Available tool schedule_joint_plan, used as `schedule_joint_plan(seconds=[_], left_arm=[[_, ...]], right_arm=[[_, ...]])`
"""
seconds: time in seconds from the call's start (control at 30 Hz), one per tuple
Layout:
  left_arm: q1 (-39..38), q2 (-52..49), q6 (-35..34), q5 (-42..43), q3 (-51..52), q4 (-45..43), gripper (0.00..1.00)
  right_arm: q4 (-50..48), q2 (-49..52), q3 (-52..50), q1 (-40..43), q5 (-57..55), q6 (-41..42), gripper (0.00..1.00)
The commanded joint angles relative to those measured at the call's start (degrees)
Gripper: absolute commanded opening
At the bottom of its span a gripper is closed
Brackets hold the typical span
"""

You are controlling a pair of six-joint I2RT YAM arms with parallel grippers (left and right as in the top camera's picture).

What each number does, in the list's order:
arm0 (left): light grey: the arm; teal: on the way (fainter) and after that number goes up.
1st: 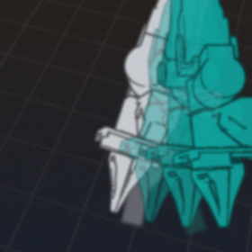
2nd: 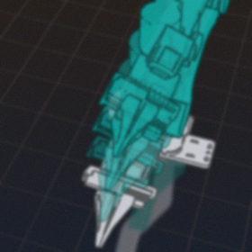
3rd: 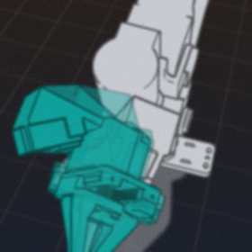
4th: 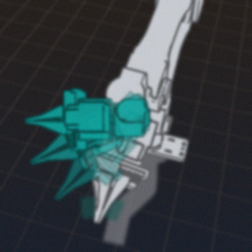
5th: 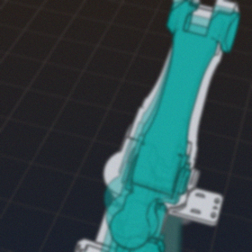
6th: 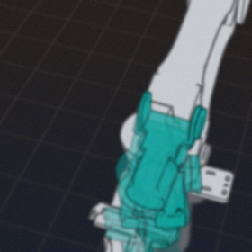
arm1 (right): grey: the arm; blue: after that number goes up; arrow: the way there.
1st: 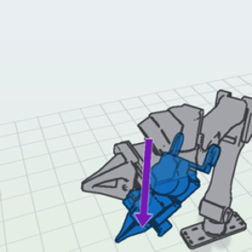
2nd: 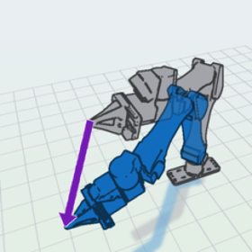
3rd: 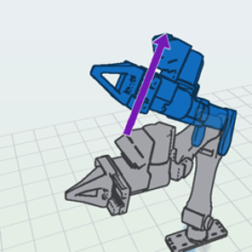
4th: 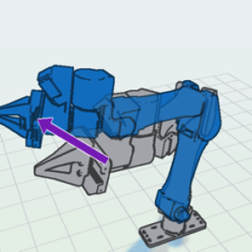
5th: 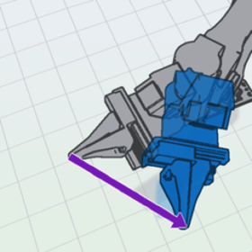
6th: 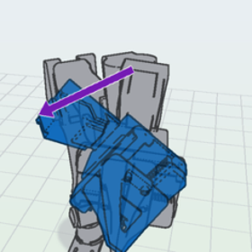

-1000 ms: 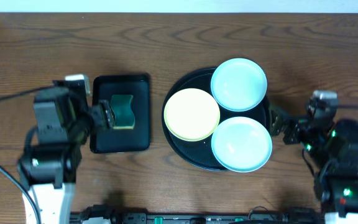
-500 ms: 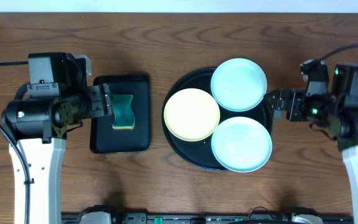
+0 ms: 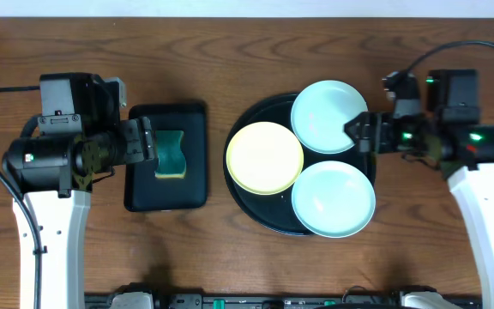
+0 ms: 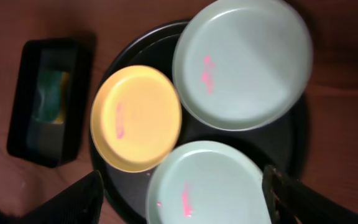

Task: Clean dirty plates on tray and stack at the side
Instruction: 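Move left gripper over the sponge and right gripper to the yellow plate rim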

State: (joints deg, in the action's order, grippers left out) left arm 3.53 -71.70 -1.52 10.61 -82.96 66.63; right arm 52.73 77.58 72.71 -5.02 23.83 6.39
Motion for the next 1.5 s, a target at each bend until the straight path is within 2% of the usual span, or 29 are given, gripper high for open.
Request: schedule_joint_plan(seconds=[0.0, 0.13, 0.23, 0.27, 0.37, 0.57, 0.77, 0.8, 0.97, 1.23, 1.47], left_arm=[[-0.1, -1.0, -0.3, -0.7, -1.4, 0.1, 0.78], [-0.1, -3.1, -0.9, -1.2, -1.3, 1.0, 0.78], [-0.1, -6.1, -3.1, -1.3, -1.3, 1.5, 0.77], [-0.1, -6.9, -3.8, -1.8, -1.3, 1.5, 0.77], [-0.1, -9.5, -7.3, -5.1, -1.3, 1.5, 0.77], [-0.1, -13.2, -7.8, -5.8, -1.3, 1.4, 0.76], [0.0, -14.9, -7.8, -6.9, -1.3, 1.0, 0.76], [-0.1, -15.0, -7.8, -7.0, -1.3, 1.0, 0.76], [-0.1, -15.0, -7.8, -7.3, -1.3, 0.7, 0.76], [-0.1, -15.0, -7.8, -7.2, -1.3, 0.0, 0.76], [-0.1, -15.1, -7.8, -7.3, -1.3, -0.1, 0.76]], right_arm=[[-1.1, 2.6, 1.8, -6.2, -5.4, 7.6, 0.75], [-0.9, 6.9, 3.3, -11.8, -11.9, 14.0, 0.7], [-1.1, 11.5, 3.5, -15.1, -13.8, 19.8, 0.56], [-1.2, 13.0, 3.5, -15.8, -13.8, 20.6, 0.54], [-1.1, 16.8, 3.5, -17.4, -14.0, 21.5, 0.51], [-2.3, 24.4, 3.5, -19.6, -14.2, 22.3, 0.45], [-6.3, 30.1, 3.5, -21.1, -14.4, 22.4, 0.21], [-6.6, 30.6, 3.5, -21.1, -14.7, 22.7, 0.2], [-6.9, 31.8, 3.5, -21.1, -17.1, 23.6, 0.19], [-8.0, 31.8, 3.5, -21.1, -20.4, 23.6, 0.26], [-8.4, 32.8, 3.5, -21.9, -21.9, 23.6, 0.25]])
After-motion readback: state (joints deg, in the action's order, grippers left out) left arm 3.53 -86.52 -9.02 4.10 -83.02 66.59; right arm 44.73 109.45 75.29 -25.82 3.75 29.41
